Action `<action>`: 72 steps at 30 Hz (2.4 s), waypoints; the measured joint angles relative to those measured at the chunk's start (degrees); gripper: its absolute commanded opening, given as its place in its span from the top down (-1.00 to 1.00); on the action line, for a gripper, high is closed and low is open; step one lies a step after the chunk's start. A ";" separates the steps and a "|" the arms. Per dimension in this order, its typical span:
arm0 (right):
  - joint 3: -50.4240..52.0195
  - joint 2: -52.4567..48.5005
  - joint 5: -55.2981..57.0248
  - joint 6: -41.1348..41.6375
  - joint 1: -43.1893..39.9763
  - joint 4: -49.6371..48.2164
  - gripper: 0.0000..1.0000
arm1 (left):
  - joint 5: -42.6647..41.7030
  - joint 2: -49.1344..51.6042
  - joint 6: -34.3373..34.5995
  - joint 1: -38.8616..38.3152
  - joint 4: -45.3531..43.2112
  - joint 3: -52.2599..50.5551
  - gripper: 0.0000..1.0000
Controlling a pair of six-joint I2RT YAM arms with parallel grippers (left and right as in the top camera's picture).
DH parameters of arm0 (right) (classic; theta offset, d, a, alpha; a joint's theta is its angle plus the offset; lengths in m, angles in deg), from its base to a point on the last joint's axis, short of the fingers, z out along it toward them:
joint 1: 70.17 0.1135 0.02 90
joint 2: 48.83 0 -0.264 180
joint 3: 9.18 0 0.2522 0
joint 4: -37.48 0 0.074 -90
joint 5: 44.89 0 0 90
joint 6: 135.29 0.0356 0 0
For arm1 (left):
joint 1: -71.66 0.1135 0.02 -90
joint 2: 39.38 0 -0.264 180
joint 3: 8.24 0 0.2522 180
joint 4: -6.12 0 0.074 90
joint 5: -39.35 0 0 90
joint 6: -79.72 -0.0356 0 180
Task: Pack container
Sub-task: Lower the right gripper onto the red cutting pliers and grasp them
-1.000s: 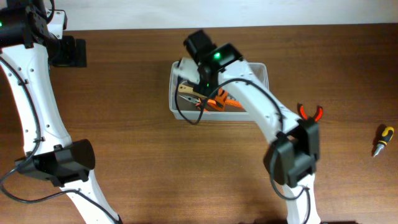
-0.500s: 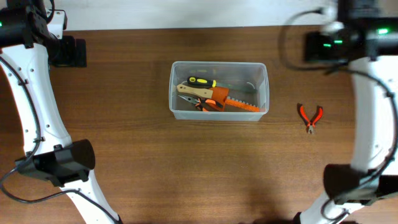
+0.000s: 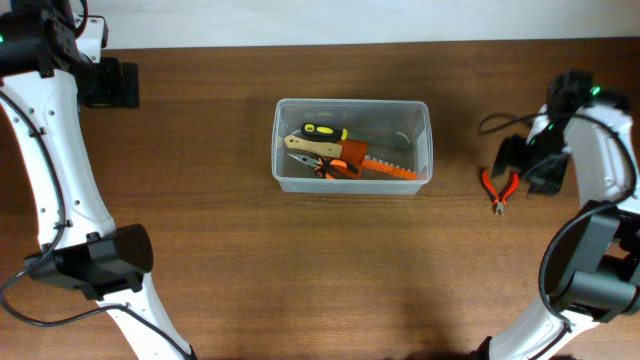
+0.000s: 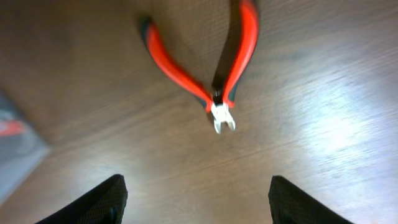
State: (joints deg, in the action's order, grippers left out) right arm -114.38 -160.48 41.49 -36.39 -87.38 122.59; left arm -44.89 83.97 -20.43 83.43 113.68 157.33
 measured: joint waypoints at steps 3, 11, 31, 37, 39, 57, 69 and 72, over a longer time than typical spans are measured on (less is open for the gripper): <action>5.90 -0.02 -0.26 -1.31 0.00 -3.76 -0.35 | 0.02 0.00 0.00 0.00 0.00 0.00 -0.98; 14.71 -0.04 -0.57 -3.30 -1.03 -13.14 -0.29 | 0.02 0.00 0.00 0.00 0.00 0.00 -0.98; 16.98 -2.14 -2.54 -15.26 -1.22 -21.44 -0.31 | 0.02 0.00 0.00 0.00 0.00 0.00 -0.98; 16.98 -2.29 -2.21 -15.52 -1.25 -21.75 0.12 | 0.02 0.00 -0.02 0.00 -0.02 0.00 -0.98; 16.98 -2.38 -2.05 -15.58 -1.25 -21.75 0.22 | 0.00 0.00 -0.02 0.00 -0.02 0.00 -0.98; 16.98 -2.54 -2.32 -15.37 -1.40 -20.48 0.76 | 0.02 0.00 0.00 0.00 0.00 0.00 -0.98; 16.98 -2.54 -2.73 -15.34 -1.40 -18.67 0.79 | 0.02 0.00 0.00 0.00 0.00 0.00 -0.98; 16.98 -2.54 -2.73 -15.37 -1.40 -18.43 0.89 | 0.02 0.00 0.00 0.00 0.00 0.00 -0.98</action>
State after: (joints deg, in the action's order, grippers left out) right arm -97.40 -163.02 38.76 -51.75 -88.78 104.16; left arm -44.87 83.97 -20.43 83.43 113.68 157.33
